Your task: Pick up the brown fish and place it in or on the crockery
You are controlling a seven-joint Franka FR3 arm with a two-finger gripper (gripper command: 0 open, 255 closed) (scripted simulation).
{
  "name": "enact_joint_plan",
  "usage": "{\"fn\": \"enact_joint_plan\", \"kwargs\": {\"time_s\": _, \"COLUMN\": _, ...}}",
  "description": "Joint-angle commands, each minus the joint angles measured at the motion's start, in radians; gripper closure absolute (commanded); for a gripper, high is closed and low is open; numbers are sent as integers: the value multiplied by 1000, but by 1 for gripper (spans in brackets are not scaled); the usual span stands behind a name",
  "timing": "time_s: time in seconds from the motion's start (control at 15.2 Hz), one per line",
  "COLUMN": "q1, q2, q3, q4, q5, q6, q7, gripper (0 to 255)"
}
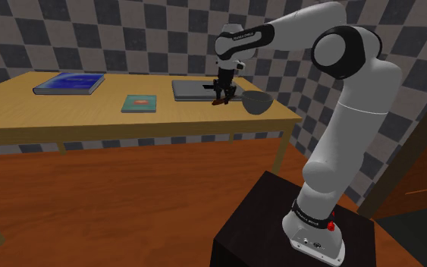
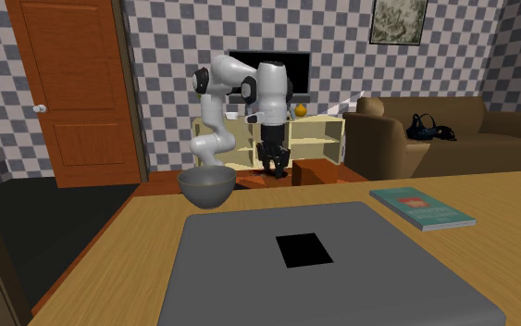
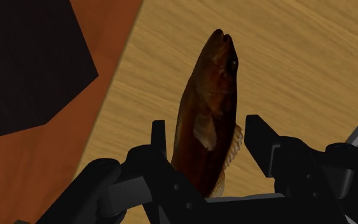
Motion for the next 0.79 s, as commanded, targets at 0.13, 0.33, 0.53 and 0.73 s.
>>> {"fn": "enact_joint_plan", "kwargs": {"time_s": 0.13, "q1": 0, "q2": -4, "q3": 0, "q4": 49, "q5": 0, "q6": -53, "q7": 0, "gripper": 255}}
{"fn": "enact_joint_plan", "kwargs": {"time_s": 0.33, "q1": 0, "q2": -5, "q3": 0, "q4": 88, "q5": 0, "q6": -93, "q7": 0, "gripper": 255}}
{"fn": "enact_joint_plan", "kwargs": {"time_s": 0.53, "q1": 0, "q2": -5, "q3": 0, "q4": 129, "q5": 0, "q6": -134, "q7": 1, "gripper": 255}}
{"fn": "enact_joint_plan", "kwargs": {"time_s": 0.73, "q1": 0, "q2": -1, "q3": 0, "q4": 173, "q5": 0, "q6": -175, "q7": 1, "gripper": 255}}
